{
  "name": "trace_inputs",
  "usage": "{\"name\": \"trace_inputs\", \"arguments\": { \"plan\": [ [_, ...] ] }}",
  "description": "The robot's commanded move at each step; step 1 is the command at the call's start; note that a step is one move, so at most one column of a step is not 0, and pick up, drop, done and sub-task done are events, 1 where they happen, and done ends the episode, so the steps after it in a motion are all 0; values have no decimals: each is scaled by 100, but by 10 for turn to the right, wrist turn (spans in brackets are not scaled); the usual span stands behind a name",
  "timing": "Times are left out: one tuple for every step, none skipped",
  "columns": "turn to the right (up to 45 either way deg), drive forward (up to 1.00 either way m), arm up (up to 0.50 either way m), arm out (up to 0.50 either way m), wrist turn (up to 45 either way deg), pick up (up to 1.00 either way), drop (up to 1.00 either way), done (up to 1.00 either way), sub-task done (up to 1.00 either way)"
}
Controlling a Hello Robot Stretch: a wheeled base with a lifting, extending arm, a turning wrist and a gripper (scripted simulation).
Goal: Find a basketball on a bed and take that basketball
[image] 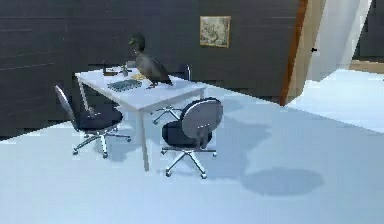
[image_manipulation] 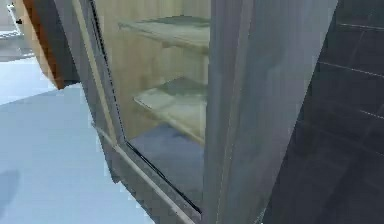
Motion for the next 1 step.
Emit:
{"name": "trace_inputs", "arguments": {
  "plan": [
    [360, 0, 0, 0, 0, 0, 0, 0, 0]
  ]
}}
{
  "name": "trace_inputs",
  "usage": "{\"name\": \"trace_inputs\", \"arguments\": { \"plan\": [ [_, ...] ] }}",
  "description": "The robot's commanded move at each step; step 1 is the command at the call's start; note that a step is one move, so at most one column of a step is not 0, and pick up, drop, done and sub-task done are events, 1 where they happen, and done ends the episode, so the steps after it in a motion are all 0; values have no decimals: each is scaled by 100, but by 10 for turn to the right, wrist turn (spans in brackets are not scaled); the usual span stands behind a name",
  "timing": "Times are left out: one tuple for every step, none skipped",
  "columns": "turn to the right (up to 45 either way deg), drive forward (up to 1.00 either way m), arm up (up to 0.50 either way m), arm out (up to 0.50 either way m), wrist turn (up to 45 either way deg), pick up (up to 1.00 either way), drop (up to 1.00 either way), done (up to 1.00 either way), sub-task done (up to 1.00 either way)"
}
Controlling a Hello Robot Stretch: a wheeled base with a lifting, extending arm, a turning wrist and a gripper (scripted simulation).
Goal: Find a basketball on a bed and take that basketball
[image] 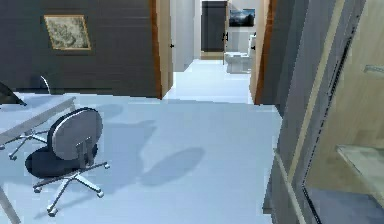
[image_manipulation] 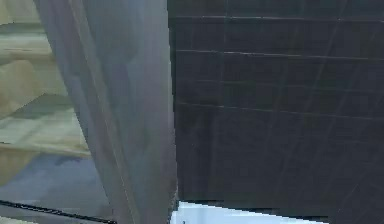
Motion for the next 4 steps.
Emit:
{"name": "trace_inputs", "arguments": {
  "plan": [
    [0, 100, 0, 0, 0, 0, 0, 0, 0],
    [0, 100, 0, 0, 0, 0, 0, 0, 0],
    [0, 100, 0, 0, 0, 0, 0, 0, 0],
    [0, 100, 0, 0, 0, 0, 0, 0, 0]
  ]
}}
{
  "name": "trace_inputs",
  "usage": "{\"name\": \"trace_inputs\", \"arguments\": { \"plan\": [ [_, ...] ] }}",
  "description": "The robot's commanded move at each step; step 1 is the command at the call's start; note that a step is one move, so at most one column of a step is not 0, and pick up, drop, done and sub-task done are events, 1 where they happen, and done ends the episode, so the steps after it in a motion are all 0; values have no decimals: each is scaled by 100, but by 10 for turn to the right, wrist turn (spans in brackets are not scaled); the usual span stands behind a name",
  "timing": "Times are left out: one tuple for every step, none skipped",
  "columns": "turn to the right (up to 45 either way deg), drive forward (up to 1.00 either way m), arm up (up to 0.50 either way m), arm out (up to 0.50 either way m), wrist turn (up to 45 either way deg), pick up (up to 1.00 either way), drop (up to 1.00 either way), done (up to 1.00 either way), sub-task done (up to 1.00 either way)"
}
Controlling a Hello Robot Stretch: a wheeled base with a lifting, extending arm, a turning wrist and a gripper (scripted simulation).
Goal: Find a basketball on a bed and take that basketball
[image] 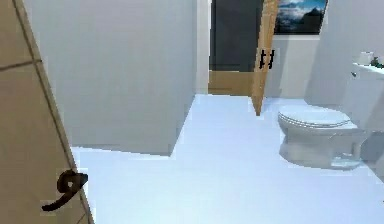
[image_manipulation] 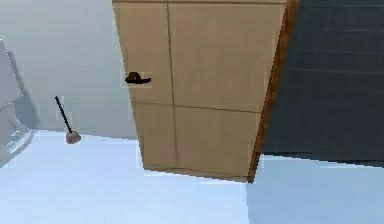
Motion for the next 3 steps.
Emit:
{"name": "trace_inputs", "arguments": {
  "plan": [
    [30, 0, 0, 0, 0, 0, 0, 0, 0],
    [0, 85, 0, 0, 0, 0, 0, 0, 0],
    [-450, 0, 0, 0, 0, 0, 0, 0, 0]
  ]
}}
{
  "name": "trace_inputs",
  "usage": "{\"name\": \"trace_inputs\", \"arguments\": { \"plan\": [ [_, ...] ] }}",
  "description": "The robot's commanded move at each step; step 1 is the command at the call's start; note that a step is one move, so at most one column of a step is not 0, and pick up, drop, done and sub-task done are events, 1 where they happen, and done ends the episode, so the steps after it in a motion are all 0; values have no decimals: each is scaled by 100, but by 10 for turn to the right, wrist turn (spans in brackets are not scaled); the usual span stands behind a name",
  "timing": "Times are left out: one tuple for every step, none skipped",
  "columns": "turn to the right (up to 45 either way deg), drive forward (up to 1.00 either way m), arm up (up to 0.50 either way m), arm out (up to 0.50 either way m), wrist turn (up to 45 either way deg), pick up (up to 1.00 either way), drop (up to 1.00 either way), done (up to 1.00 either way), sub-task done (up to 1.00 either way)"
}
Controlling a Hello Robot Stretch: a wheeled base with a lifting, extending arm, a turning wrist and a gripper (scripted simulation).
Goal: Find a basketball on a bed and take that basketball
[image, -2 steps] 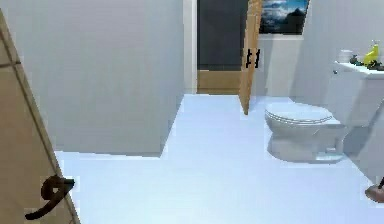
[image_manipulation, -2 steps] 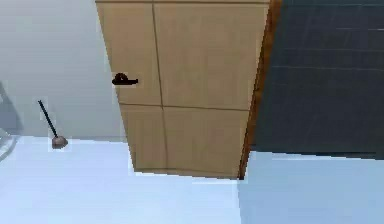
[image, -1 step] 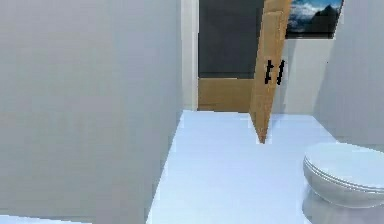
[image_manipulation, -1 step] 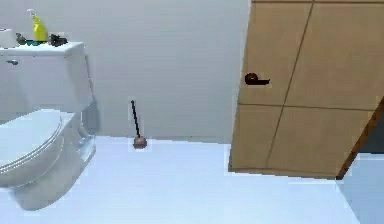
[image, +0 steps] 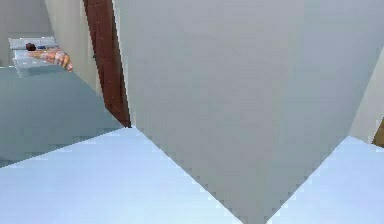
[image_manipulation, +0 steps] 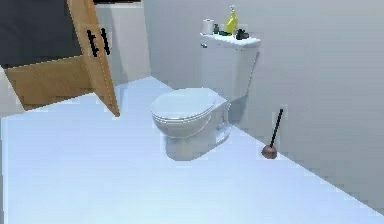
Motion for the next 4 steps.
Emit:
{"name": "trace_inputs", "arguments": {
  "plan": [
    [-60, 0, 0, 0, 0, 0, 0, 0, 0],
    [0, 70, 0, 0, 0, 0, 0, 0, 0],
    [-360, 0, 0, 0, 0, 0, 0, 0, 0],
    [0, 100, 0, 0, 0, 0, 0, 0, 0]
  ]
}}
